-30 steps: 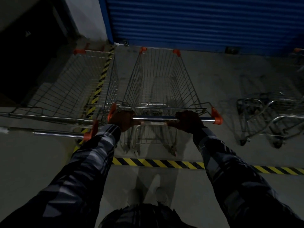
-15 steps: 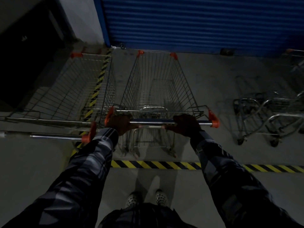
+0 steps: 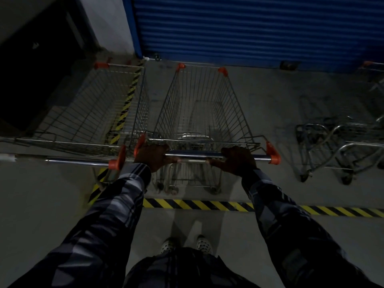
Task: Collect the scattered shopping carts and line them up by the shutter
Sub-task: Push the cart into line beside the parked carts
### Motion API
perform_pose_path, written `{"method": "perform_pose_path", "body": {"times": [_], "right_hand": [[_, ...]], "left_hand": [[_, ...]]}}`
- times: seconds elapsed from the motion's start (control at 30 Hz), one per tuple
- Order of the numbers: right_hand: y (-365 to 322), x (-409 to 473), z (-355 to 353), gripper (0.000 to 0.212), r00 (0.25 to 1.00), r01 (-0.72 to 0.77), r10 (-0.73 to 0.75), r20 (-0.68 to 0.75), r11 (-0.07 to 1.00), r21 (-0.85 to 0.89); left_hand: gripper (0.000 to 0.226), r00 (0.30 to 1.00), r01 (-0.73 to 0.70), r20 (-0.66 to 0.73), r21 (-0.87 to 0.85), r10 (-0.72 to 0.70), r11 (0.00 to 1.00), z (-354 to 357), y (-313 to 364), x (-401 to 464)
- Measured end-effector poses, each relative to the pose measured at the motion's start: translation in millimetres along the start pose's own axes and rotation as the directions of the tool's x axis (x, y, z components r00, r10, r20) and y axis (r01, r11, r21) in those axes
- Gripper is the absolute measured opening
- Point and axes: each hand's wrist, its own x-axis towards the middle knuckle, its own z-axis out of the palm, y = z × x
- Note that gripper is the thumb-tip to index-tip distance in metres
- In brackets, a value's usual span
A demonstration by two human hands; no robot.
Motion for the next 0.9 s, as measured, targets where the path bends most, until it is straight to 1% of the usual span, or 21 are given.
{"method": "perform_pose_path", "body": {"times": [0.03,0.1,0.13,0.27,0.33,0.47,0.57,0.7,0.73,0.77,0.83,0.9], "right_hand": [[-0.5,-2.9,0.4,0.076,1.000,0.005,-0.005,-0.009,1.000,-0.003],[-1.3,-8.8,1.1,0.073,1.000,0.012,-0.012,-0.019,1.000,-0.005],[-1.7,-11.3,1.1,0.072,1.000,0.011,-0.011,-0.017,1.000,-0.003],[-2.6,-19.7,2.1,0.071,0.998,0.030,-0.030,-0.061,1.000,-0.002],[-3.3,-22.1,4.0,0.075,0.996,0.033,-0.032,-0.082,0.999,0.012],[-5.6,-21.5,4.5,0.076,0.998,0.024,-0.023,-0.060,1.000,0.019],[-6.2,-21.5,4.2,0.070,0.998,0.010,-0.008,-0.058,0.999,0.034],[-7.4,-22.6,3.8,0.074,0.998,0.011,-0.010,-0.058,1.000,0.027],[-7.9,-22.4,3.6,0.074,0.999,0.011,-0.009,-0.052,1.000,0.023],[-9.0,-22.8,2.2,0.074,0.999,0.005,-0.005,-0.043,1.000,0.018],[-9.7,-24.3,-0.7,0.075,1.000,-0.001,0.002,-0.031,0.999,0.035],[-9.0,-29.3,-5.1,0.070,0.998,0.012,-0.006,-0.067,0.996,0.086]], "left_hand": [[0.110,1.000,-0.009,-0.008,0.010,0.009,1.000,0.5,1.0,-2.0],[0.090,0.999,-0.031,-0.022,0.037,0.032,0.999,5.7,0.7,-3.5],[0.088,0.999,-0.028,-0.019,0.021,0.029,0.999,7.9,0.0,-4.5],[0.111,0.998,-0.034,-0.059,-0.016,0.033,0.999,13.9,-0.2,-10.3],[0.115,0.997,-0.046,-0.057,-0.038,0.043,0.998,14.1,0.7,-13.4],[0.124,0.998,-0.039,-0.048,-0.092,0.034,0.995,7.7,3.5,-19.7],[0.123,0.998,-0.018,-0.058,-0.056,0.015,0.998,3.6,7.4,-23.9],[0.138,0.999,0.015,-0.036,-0.041,-0.016,0.999,-0.8,9.5,-29.6],[0.137,1.000,0.023,-0.016,-0.045,-0.023,0.999,-3.7,10.8,-31.0],[0.131,1.000,0.027,0.006,-0.047,-0.027,0.999,-5.5,12.0,-31.7],[0.111,0.998,0.023,0.063,-0.079,-0.018,0.997,-6.0,14.2,-30.1],[0.103,0.995,0.027,0.103,-0.188,-0.007,0.982,-7.0,16.9,-25.9]]}}
